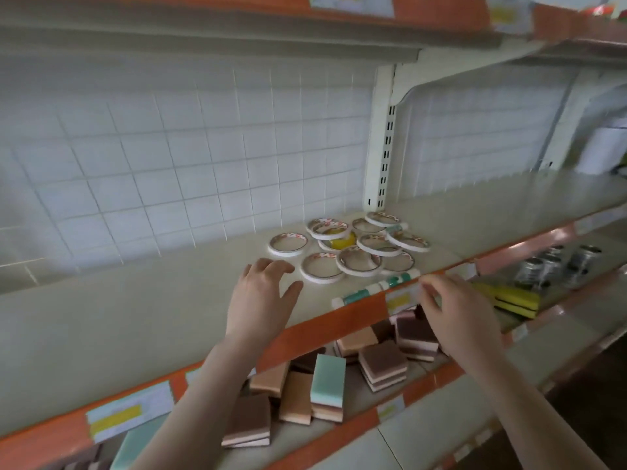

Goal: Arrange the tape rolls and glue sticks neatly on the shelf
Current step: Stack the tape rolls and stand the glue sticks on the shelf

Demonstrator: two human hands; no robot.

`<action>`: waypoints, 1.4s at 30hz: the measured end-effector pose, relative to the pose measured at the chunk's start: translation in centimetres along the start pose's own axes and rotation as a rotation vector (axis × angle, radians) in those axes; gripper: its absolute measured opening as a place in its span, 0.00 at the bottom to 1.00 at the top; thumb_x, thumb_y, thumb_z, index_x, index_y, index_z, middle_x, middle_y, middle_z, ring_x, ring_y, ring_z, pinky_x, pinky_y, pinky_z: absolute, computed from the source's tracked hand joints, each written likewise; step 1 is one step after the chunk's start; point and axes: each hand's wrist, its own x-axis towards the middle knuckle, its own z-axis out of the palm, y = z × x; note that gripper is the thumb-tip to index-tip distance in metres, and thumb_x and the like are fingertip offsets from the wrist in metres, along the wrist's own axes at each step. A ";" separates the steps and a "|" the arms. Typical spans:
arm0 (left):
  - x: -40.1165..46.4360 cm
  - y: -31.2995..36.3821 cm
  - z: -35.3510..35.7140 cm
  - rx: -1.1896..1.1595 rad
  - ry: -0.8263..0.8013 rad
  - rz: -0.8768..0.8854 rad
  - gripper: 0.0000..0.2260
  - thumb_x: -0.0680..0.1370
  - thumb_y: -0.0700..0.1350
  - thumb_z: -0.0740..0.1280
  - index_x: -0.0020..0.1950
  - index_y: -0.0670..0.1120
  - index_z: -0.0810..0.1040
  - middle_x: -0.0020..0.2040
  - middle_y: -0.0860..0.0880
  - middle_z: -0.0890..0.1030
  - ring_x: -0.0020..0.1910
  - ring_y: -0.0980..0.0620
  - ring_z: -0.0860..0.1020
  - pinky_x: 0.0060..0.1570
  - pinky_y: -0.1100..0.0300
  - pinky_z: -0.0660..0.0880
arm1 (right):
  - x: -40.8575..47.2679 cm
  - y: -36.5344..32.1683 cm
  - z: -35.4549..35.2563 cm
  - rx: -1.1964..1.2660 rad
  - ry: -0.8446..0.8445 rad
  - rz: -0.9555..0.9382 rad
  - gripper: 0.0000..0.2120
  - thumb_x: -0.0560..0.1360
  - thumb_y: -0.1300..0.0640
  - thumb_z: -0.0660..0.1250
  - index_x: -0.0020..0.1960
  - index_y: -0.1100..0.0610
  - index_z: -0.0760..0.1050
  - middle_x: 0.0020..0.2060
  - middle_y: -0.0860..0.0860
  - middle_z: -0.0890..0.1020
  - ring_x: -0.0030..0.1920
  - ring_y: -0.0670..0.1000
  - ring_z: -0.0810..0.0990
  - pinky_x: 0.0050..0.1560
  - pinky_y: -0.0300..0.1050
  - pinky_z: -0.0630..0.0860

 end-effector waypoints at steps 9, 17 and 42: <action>7.9 2.9 6.9 -0.064 0.029 0.056 0.12 0.75 0.46 0.69 0.56 0.46 0.80 0.56 0.48 0.78 0.58 0.46 0.72 0.52 0.59 0.67 | 8.2 5.2 4.1 -0.035 -0.047 -0.029 0.06 0.73 0.61 0.68 0.48 0.62 0.80 0.36 0.53 0.79 0.37 0.54 0.77 0.35 0.44 0.73; 10.6 3.7 9.5 0.026 0.035 0.029 0.11 0.73 0.46 0.70 0.55 0.49 0.80 0.53 0.51 0.79 0.54 0.47 0.75 0.47 0.66 0.59 | 11.7 7.7 7.6 0.037 -0.223 -0.141 0.09 0.74 0.56 0.68 0.52 0.57 0.80 0.43 0.50 0.82 0.45 0.53 0.77 0.43 0.44 0.71; 9.7 10.1 15.3 0.185 -0.215 0.181 0.14 0.72 0.57 0.62 0.47 0.52 0.83 0.44 0.58 0.83 0.46 0.56 0.79 0.48 0.62 0.75 | 13.9 17.1 7.4 0.247 -0.090 -0.304 0.14 0.57 0.67 0.80 0.40 0.58 0.82 0.33 0.50 0.81 0.34 0.56 0.80 0.37 0.50 0.76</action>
